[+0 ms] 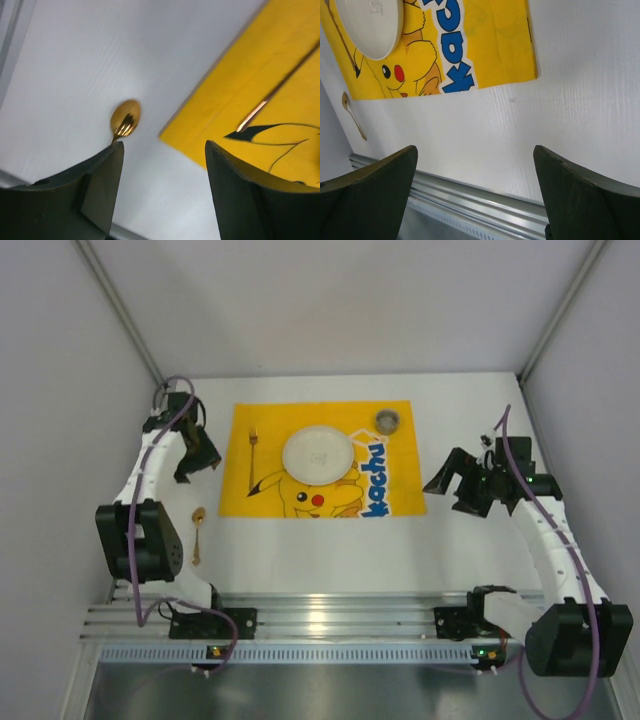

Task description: Set the dinner table for one person

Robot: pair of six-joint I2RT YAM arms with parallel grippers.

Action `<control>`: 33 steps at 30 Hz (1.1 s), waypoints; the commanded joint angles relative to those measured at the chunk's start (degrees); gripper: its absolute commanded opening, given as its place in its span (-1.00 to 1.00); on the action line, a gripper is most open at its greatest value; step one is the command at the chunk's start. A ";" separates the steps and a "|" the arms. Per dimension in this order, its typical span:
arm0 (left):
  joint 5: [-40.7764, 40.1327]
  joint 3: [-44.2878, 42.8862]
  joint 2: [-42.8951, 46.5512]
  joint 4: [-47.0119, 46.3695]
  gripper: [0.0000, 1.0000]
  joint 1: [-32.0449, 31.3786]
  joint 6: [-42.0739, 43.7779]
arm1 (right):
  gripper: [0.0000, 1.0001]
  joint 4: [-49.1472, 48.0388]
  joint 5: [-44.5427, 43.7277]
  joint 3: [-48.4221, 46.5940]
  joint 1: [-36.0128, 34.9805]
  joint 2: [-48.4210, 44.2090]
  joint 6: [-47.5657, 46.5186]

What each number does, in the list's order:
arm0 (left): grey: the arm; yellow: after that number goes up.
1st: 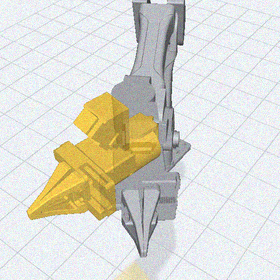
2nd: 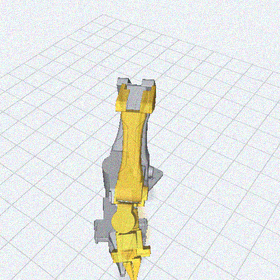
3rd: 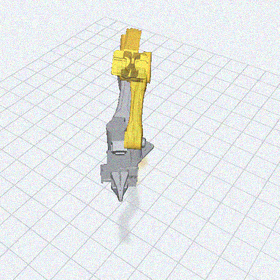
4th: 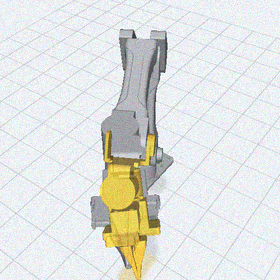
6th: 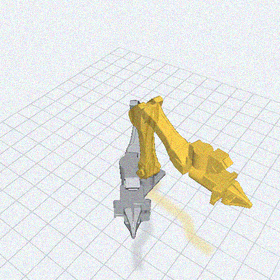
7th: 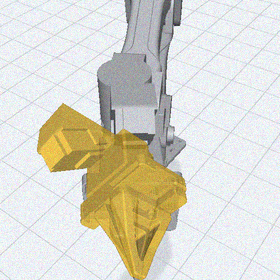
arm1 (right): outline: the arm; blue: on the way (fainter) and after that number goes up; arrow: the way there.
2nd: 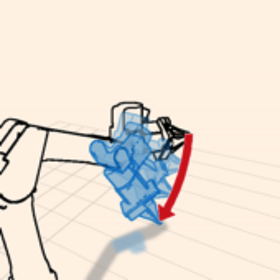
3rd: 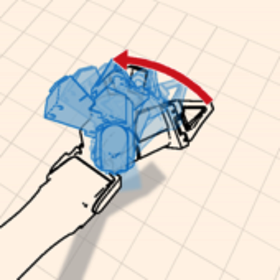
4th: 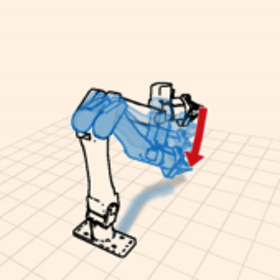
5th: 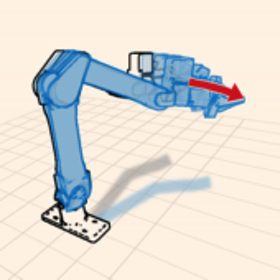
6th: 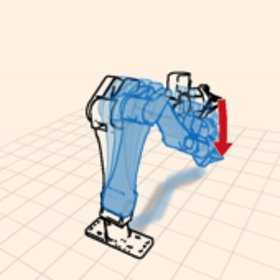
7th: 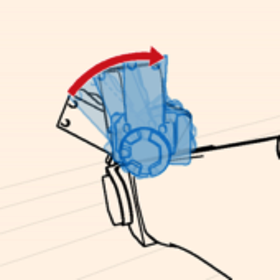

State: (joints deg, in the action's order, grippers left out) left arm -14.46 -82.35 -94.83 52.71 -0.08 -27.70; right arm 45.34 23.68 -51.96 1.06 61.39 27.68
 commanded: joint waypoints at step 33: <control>2.33 22.84 -4.75 -7.53 -0.65 14.14 0.28 | 0.99 4.14 -1.36 4.94 -0.01 -6.54 -0.44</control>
State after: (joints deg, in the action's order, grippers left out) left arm -9.98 -58.19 -97.58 48.86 13.74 -27.22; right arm 48.86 23.53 -44.69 1.13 56.47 27.57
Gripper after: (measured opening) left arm 0.215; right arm 0.996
